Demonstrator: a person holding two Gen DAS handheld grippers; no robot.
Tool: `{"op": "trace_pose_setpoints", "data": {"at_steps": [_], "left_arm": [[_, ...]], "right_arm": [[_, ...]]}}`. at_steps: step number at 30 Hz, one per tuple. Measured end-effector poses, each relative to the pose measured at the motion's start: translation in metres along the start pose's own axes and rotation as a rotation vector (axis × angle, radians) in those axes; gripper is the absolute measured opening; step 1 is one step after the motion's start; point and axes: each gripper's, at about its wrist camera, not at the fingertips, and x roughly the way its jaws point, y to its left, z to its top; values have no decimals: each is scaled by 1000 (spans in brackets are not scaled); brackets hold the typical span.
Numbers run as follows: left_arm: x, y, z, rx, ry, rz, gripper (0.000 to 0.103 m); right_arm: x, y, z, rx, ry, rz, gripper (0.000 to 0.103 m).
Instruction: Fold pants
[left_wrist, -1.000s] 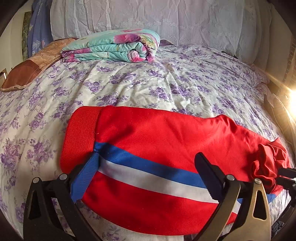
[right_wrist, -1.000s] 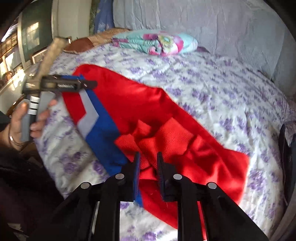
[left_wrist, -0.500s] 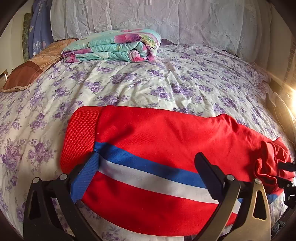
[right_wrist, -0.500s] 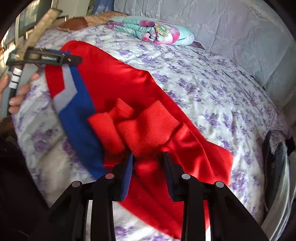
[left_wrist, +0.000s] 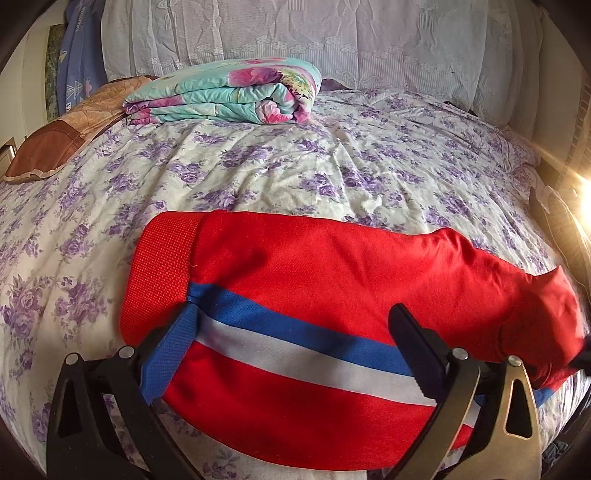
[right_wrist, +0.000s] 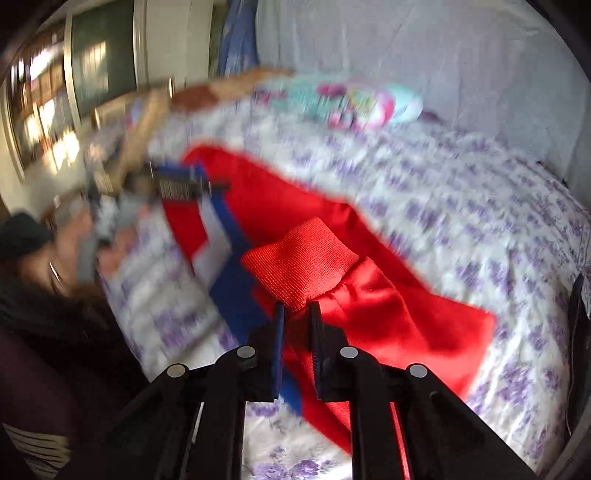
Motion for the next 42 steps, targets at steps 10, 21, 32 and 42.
{"op": "trace_pose_setpoints", "data": {"at_steps": [10,21,32,42], "left_arm": [[0,0,0,-2,-1,-2,99],[-1,-1,1,-6,-4,-7,99],[-2,-2,2,3,-2,6,99],[-86,41,-16,-250,-4,-199,99]], "right_arm": [[23,25,-5,-125,38,-83,51],[-3,-16,5,117,-96,-207,17],[68,26,19,41,-37,-110,61],[-34,-1,-11,213,-318,78,76]]}}
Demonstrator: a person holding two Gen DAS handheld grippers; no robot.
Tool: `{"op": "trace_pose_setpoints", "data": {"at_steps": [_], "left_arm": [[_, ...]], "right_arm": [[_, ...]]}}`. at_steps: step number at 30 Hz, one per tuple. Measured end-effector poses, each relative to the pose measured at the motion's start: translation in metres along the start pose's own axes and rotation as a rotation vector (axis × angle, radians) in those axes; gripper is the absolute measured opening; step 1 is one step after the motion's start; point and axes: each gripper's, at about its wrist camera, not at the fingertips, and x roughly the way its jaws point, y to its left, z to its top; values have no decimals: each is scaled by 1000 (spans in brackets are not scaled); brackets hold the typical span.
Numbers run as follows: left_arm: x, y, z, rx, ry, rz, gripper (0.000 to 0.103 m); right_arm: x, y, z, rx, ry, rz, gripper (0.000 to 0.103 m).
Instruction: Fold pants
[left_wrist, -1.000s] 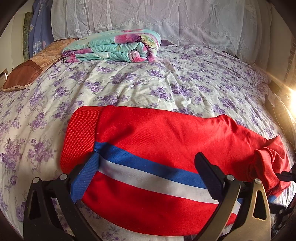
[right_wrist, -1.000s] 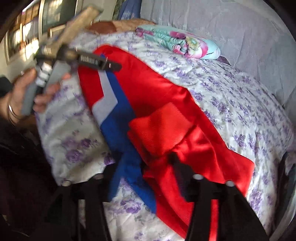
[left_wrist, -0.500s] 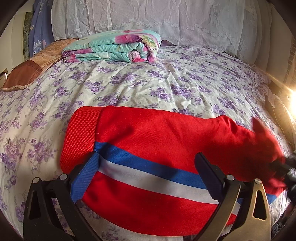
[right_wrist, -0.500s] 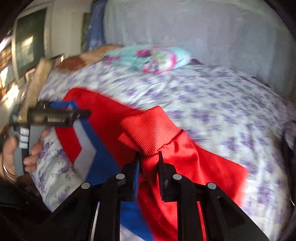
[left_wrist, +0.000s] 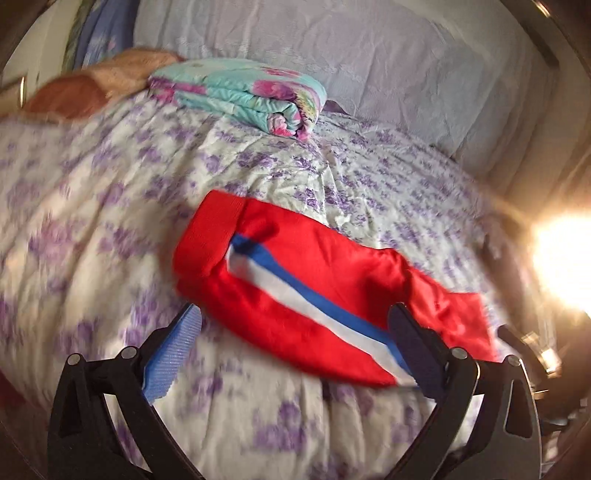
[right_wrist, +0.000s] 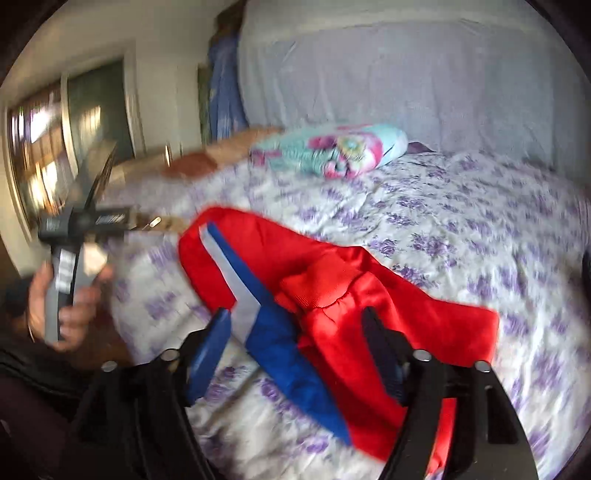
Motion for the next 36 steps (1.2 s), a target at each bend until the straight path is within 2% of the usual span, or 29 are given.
{"op": "trace_pose_setpoints", "data": {"at_steps": [3,6,7,9,12,14,16,18,20,23,26,31,34,36], "left_arm": [[2,35,-2,-208,29,-48,99],[35,70,-7,-413,95,-68,98],[44,74,-5,-437,89,-72,98],[48,66,6,-425,48,-64,98],[59,53,17,-444,60,-142,98],[72,42,22,-413,76,-92,98],[81,47,20,-446,78,-102,96],[70,61,16,-524,19,-103,74],[67,64,15,-521,7,-98,36],[61,50,20,-433,-11,-101,25],[39,11,27,-280,-67,-100,20],[1,-106,28,98,-140,-121,20],[-1,-198,-2,369,-90,-213,20],[20,-245,-37,533,3,-235,20]], "right_arm": [[0,-9,-9,85,-20,31,76],[10,-4,-18,89,15,40,76],[10,-2,-20,82,24,50,76],[6,2,-24,68,19,48,76],[-3,-2,-27,79,1,41,76],[-7,-7,-30,100,-13,35,76],[-11,-13,-33,119,-24,35,76],[-17,-18,-39,131,-32,29,76],[-19,-23,-43,143,-30,24,76],[-25,-35,-50,177,-37,5,76],[-36,-50,-55,218,-69,-26,76],[-69,-84,-60,279,-141,-118,76],[-91,-107,-62,319,-186,-186,76],[-106,-128,-65,366,-202,-210,76]]}}
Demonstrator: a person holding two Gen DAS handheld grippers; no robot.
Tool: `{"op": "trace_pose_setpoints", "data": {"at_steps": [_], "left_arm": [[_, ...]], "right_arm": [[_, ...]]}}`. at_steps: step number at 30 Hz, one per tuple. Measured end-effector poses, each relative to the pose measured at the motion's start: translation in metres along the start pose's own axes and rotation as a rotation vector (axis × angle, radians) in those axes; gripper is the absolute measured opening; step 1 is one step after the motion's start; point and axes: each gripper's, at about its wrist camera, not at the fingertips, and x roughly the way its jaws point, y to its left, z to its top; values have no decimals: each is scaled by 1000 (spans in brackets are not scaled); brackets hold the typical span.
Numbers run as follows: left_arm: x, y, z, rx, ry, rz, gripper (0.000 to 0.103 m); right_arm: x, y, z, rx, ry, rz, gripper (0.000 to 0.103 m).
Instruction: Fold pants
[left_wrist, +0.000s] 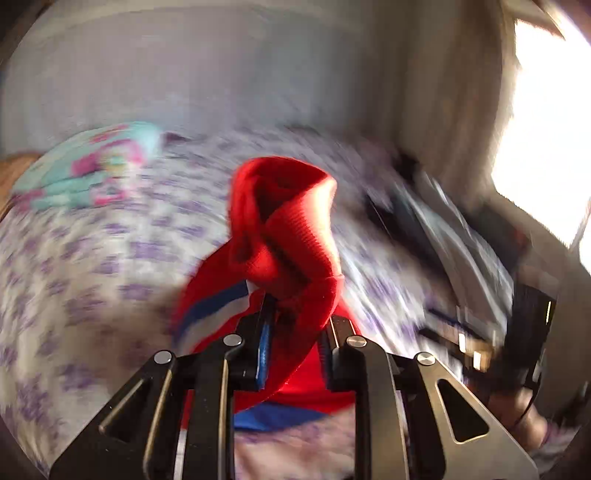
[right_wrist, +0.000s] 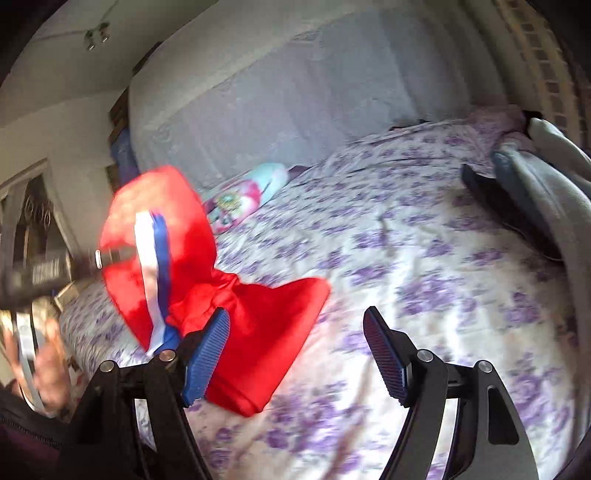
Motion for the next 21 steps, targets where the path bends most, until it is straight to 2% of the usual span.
{"op": "trace_pose_setpoints", "data": {"at_steps": [1,3,4,6,7,8,9,10,11,13,15,16,17,18,19,21], "left_arm": [[29,-21,-11,66,98,-32,20],[86,-37,-40,120,297,-69,20],[98,-37,-50,122,338,-69,20],[97,-39,-58,154,326,-62,21],[89,-40,-55,167,309,-60,28],[79,-41,-51,168,303,-74,46],[64,-41,-46,166,283,-103,58],[55,-44,-45,175,252,-105,73],[39,-47,-41,193,206,-97,82],[10,-50,-36,228,130,-93,86],[-6,-42,-31,230,84,-57,89],[-7,-29,-33,206,84,-40,90],[-4,-20,-35,177,99,-30,90],[4,-9,-39,142,125,-18,90],[22,7,-46,102,173,3,90],[62,34,-65,54,272,79,89]], "right_arm": [[-1,-9,2,24,13,8,76],[3,-21,1,64,54,48,77],[4,-24,1,79,68,68,80],[11,-29,1,127,118,123,85],[17,-30,2,155,147,161,87],[22,-28,3,171,169,186,87],[28,-24,5,181,185,213,88],[34,-18,7,185,202,242,90],[40,-13,10,186,219,257,91],[56,-5,13,192,257,252,92],[79,-1,12,224,333,169,92],[86,2,9,217,359,146,88],[94,8,6,175,379,128,63],[101,14,2,119,406,103,50],[107,17,-5,84,442,75,49],[110,8,-16,84,447,82,45]]}}
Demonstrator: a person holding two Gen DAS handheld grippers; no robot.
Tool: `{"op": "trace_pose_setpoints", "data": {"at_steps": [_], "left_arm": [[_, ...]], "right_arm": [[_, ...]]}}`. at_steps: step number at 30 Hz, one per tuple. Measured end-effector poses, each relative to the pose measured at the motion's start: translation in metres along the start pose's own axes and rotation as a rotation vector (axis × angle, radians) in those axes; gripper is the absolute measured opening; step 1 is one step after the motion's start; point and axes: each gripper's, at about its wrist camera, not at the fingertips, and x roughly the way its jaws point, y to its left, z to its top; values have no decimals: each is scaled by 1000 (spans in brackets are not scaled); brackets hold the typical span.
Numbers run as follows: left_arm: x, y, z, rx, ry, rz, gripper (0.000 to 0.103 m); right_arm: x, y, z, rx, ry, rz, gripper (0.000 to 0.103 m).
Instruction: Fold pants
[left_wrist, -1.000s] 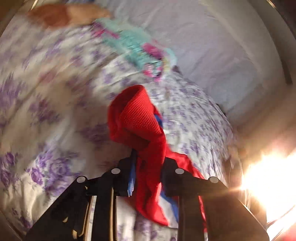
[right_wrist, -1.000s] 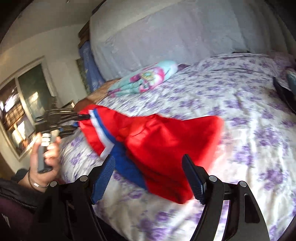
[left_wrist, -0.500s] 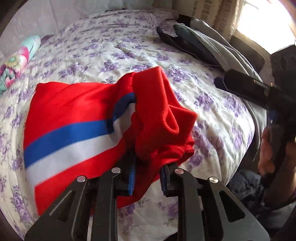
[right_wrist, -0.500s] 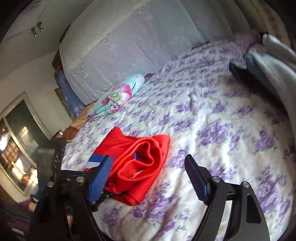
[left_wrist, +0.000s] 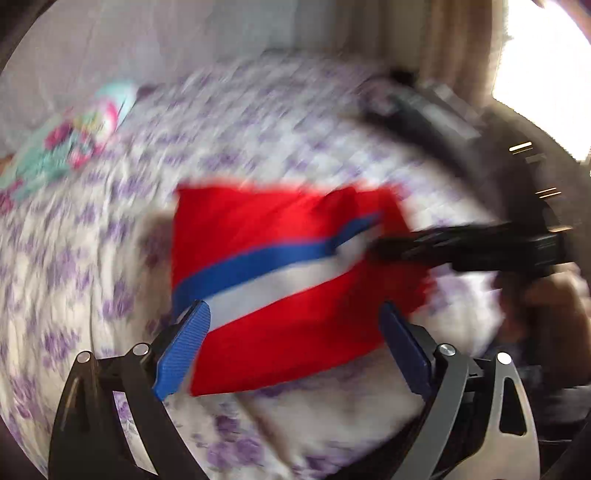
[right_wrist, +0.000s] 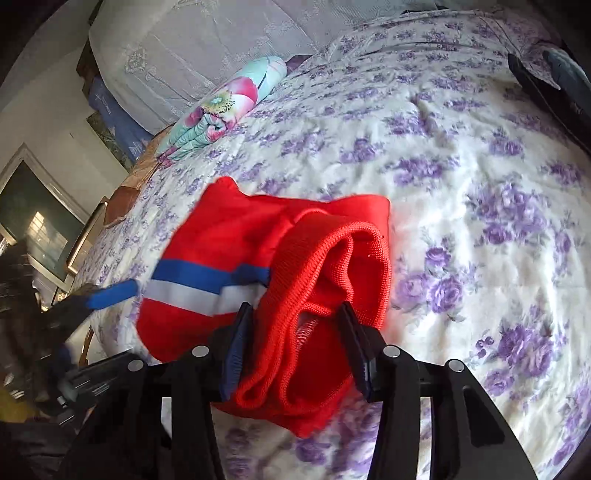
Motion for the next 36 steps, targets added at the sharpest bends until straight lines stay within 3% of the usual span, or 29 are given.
{"op": "trace_pose_setpoints", "data": {"at_steps": [2,4,7,10,11,12,15,19,22,26,29,32,36], "left_arm": [[12,19,-16,-58,35,-49,92],[1,28,-20,-89,4,-90,92],[-29,49,-16,-140,-32,-160,91],[-50,78,-7,-200,-94,-188,97],[-51,89,-3,-228,-103,-197,98],[-48,98,1,-259,-97,-216,98],[0,123,13,-375,1,-382,97],[50,103,27,-389,106,-516,98],[66,89,37,-339,138,-494,98],[64,104,34,-406,159,-584,98],[62,108,31,-413,158,-599,98],[62,101,32,-371,155,-569,98],[62,91,36,-343,151,-524,98]], "right_arm": [[-5,-8,-6,13,-3,42,45],[-12,-8,-9,18,-17,48,49],[-37,-7,-10,49,-63,17,76],[-53,-10,-11,77,-94,79,95],[-55,-11,-13,90,-103,120,97],[-54,-12,-14,95,-103,142,97],[-32,-19,-8,145,-80,213,97],[1,-19,5,160,-13,256,100],[8,-25,11,167,27,319,100],[-21,-49,3,287,81,350,98],[-46,-58,-5,294,52,344,99],[-23,-57,-6,330,103,395,99],[14,-38,10,286,129,354,100]]}}
